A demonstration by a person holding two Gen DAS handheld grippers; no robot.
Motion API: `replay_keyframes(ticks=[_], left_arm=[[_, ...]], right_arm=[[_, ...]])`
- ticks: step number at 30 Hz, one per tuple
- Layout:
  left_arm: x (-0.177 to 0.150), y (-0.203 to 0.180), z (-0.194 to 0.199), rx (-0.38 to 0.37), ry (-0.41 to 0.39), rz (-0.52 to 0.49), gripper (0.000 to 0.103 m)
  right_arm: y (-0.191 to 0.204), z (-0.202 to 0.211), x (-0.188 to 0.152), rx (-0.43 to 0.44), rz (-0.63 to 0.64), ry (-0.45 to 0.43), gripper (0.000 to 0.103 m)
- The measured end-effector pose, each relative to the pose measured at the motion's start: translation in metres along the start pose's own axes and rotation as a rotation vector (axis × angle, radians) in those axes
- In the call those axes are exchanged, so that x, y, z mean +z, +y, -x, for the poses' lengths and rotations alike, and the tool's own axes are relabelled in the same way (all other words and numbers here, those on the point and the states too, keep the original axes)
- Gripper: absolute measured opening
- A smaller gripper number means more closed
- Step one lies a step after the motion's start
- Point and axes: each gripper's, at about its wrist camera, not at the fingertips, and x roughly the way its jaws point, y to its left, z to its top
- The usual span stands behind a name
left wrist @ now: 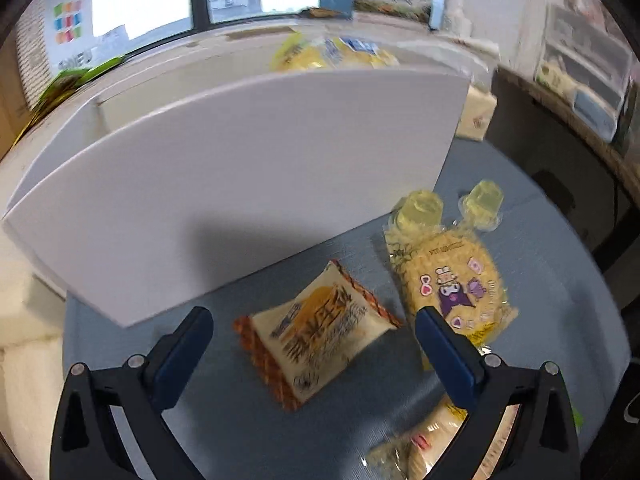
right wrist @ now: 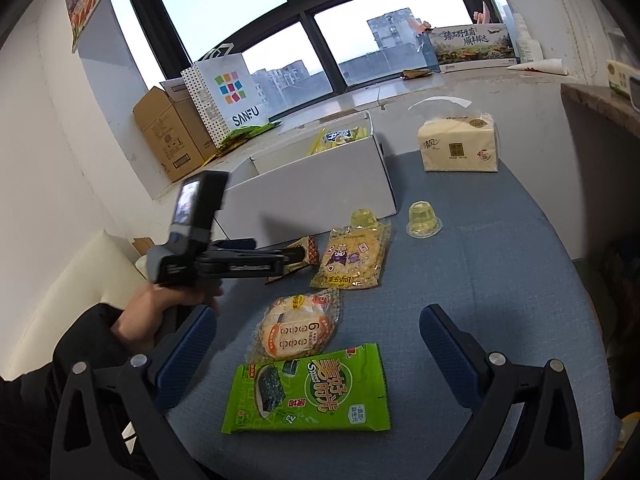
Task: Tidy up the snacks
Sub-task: 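Reach the left tool to the brown-printed cake pack and grasp it, then grasp a clear jelly cup with the right tool while the left tool holds the cake pack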
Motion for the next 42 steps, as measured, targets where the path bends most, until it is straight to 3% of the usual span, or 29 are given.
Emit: replay_keyframes(ticks=[3,6,7,10,16,22,27,36,40,41,42], left_arm=[[0.006,-0.005,-0.016,0.023,0.038,-0.020,0.103],[0.009,-0.004,-0.024,-0.020,0.041,-0.001,0.098],[0.009,-0.003,-0.023,-0.053,0.024,0.007,0.076],[0.007,0.005,-0.014,-0.070,0.010,0.035,0.052],[-0.002,0.008,0.020,-0.117,-0.062,0.023,0.049],[-0.028,0.016,0.082,-0.198,-0.170,0.078,0.049],[-0.051,0.028,0.131,-0.228,-0.240,0.091,0.049],[-0.077,0.035,0.154,-0.249,-0.294,0.137,0.049],[-0.081,0.039,0.150,-0.244,-0.293,0.154,0.049],[-0.081,0.041,0.149,-0.247,-0.292,0.159,0.049],[-0.082,0.041,0.149,-0.246,-0.291,0.162,0.049]], right_arm=[[-0.003,-0.001,0.000,0.003,-0.014,-0.002,0.103],[-0.006,-0.004,-0.001,0.005,-0.026,0.010,0.103],[-0.006,-0.005,-0.002,0.002,-0.025,0.013,0.103],[-0.006,-0.005,-0.003,0.003,-0.024,0.015,0.103],[-0.007,-0.008,-0.004,0.001,-0.029,0.021,0.103],[-0.008,-0.021,0.005,-0.016,0.018,0.038,0.103],[-0.023,-0.059,0.029,-0.125,0.095,0.091,0.103],[-0.074,-0.149,0.080,-0.248,0.061,0.205,0.103],[-0.086,-0.169,0.091,-0.292,0.060,0.210,0.103],[-0.089,-0.172,0.092,-0.303,0.058,0.205,0.093],[-0.091,-0.176,0.093,-0.321,0.060,0.215,0.056]])
